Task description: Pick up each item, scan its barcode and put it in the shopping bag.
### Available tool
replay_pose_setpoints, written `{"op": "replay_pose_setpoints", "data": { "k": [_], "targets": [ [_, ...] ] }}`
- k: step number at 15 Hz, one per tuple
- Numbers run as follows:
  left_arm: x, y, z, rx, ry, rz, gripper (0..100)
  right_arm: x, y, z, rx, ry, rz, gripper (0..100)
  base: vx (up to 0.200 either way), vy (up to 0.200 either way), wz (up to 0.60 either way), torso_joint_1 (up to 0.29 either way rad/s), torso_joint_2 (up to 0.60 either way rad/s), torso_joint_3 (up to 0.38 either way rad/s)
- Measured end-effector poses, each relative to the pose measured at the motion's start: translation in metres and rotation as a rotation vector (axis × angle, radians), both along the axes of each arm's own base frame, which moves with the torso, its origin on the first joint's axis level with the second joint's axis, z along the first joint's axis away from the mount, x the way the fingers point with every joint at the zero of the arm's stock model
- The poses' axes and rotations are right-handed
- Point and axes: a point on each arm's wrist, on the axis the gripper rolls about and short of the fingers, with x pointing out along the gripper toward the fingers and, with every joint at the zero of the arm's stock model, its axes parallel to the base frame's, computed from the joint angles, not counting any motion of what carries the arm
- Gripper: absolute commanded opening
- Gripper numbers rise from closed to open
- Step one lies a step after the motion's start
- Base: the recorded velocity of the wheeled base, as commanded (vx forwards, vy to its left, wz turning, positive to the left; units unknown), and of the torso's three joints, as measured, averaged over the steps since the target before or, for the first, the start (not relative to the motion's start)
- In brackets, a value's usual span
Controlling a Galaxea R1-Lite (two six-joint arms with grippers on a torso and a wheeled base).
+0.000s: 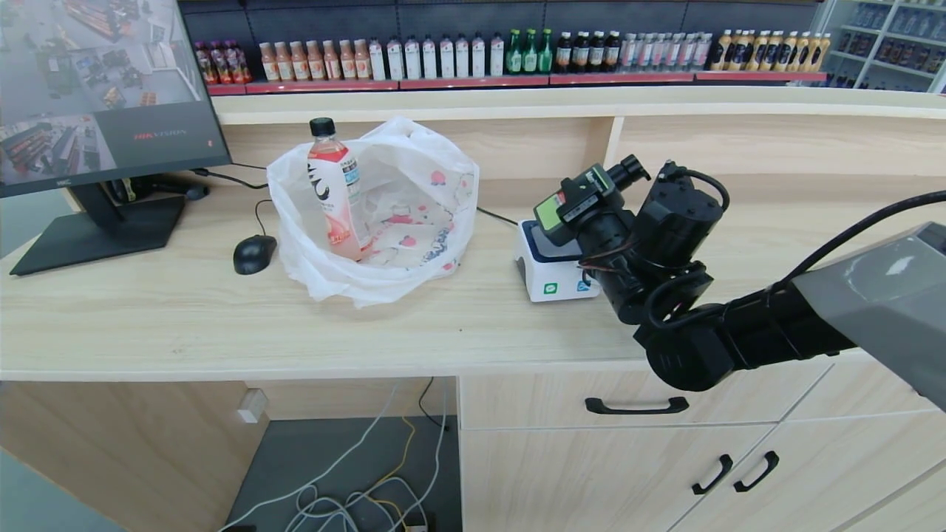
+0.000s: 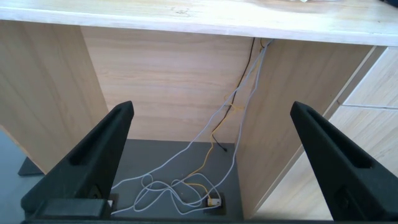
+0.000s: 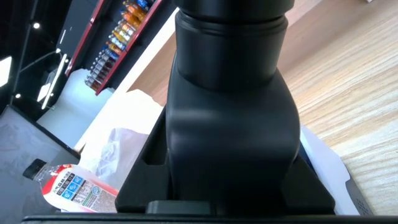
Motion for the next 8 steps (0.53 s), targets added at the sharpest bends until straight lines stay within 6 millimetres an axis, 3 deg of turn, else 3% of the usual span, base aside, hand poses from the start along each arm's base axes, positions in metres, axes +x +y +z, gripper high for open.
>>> {"op": "replay_pose_setpoints", "data": {
  "k": [4,8],
  "targets": [
    [0.0,0.0,0.0,0.0,0.0,0.0,100,-0.005,0.002,0.007,0.002,-0.008,0.007,0,0.0,0.0,0.0,0.0,0.0,0.0],
    [0.0,0.0,0.0,0.0,0.0,0.0,100,-0.021,0.005,0.03,-0.003,-0.06,0.022,0,0.0,0.0,0.0,0.0,0.0,0.0]
  ]
}}
